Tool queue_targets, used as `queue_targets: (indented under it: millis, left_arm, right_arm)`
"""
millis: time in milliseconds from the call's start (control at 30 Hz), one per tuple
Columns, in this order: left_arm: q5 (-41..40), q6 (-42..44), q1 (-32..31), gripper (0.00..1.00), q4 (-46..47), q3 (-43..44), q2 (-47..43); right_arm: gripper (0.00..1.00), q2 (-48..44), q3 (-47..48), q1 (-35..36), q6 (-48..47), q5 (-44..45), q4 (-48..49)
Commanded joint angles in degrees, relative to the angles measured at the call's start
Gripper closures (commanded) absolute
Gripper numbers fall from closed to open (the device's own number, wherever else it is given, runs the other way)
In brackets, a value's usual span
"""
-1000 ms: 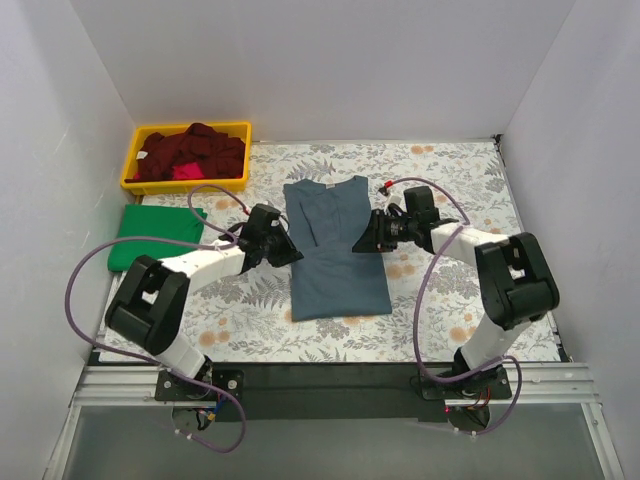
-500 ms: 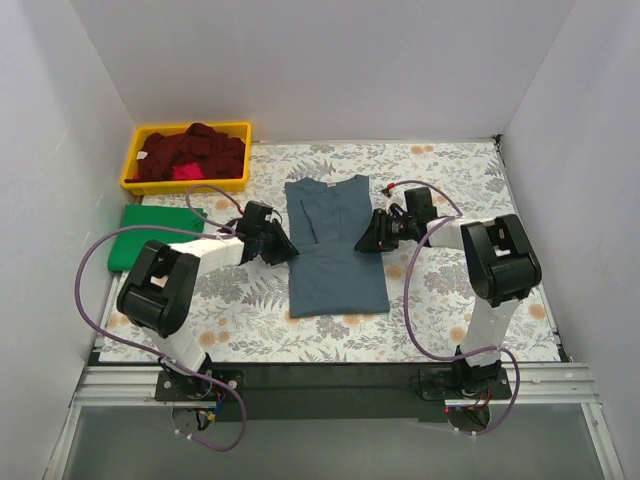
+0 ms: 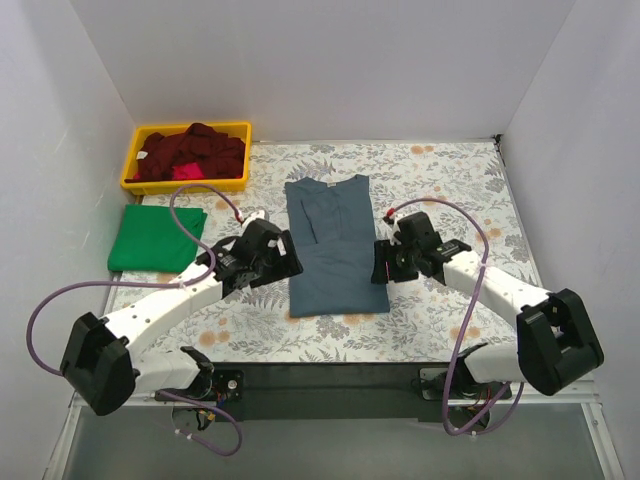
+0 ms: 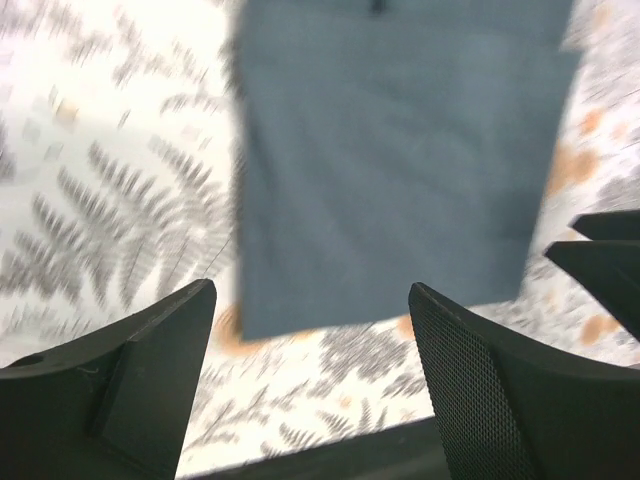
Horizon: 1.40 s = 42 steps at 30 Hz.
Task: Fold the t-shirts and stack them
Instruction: Fold the tshirt
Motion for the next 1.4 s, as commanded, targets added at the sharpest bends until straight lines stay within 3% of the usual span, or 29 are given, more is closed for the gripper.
queue_targets:
  millis: [0,267,633,967,1167,1367]
  left_arm:
    - [-5.0,-4.9,-3.3,0.22,-10.7,-5.4,-3.9]
    - [-3.9,-11.2,-8.5,0.25,-11.4,-11.1,-6.9]
    - [-4.9,-11.8,-10.4,0.26,-10.9,-8.7,-2.6]
    - [-5.4,-12.2,-11.3,0.26,-10.6,-8.2,-0.2]
    - [-5.1,-12.6,-11.3,0.26,-10.6,-8.3,0.8]
    - [-4.2,-12.7,-11.4,0.26,-10.0,-7.7,2.8]
  right_arm:
    - [0.39,-3.8,-4.1,2.9,2.7,12.3,-11.8]
    - [0.5,-5.3,-7.1,6.8,7.0,10.6,-11.9]
    - [0.53,-1.0,-4.1,9.8,9.8,14.9,-11.5]
    - [0.55,5.8,-7.1,14.6,12.3,16.7,-11.8]
    - [0.69,8.0,-10.5,15.4,12.9,14.7,-11.8]
    - [0.93,7.8,-12.1,16.0,12.5,16.0,-12.8]
